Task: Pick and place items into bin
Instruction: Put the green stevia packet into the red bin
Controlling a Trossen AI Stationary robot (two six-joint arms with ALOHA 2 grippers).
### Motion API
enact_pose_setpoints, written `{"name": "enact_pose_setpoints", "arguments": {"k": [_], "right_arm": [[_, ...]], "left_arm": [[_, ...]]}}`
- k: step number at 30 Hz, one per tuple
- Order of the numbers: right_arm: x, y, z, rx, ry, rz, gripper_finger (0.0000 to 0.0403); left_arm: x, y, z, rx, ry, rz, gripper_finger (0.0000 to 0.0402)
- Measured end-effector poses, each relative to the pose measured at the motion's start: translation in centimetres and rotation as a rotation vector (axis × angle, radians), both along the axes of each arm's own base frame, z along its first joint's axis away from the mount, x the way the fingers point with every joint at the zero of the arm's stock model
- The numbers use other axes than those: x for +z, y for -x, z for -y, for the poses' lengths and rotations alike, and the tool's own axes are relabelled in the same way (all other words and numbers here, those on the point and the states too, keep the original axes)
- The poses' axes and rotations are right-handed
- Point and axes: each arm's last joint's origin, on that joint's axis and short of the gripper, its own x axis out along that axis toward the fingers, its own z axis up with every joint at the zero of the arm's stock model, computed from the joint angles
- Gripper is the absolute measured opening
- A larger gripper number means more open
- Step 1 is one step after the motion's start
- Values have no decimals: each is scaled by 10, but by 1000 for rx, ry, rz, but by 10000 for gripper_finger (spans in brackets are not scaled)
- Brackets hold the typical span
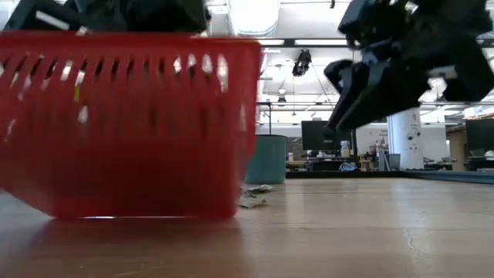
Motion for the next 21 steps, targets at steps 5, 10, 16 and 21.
{"name": "enact_pose_setpoints", "arguments": {"k": [5,10,16,21], "right_arm": [[-12,-14,11,0,53,2,93],[-14,-23,25,-41,56,-6,105],[-11,-24,27,-43,56,4,117],[-13,-29,32,-24,89,30,134]], "left_arm": [[5,0,0,2,9,3,115],[30,0,2,-6,42,88,149],[36,8,6,-6,8,99,153],[44,15,6,63,-83,136,154]]}}
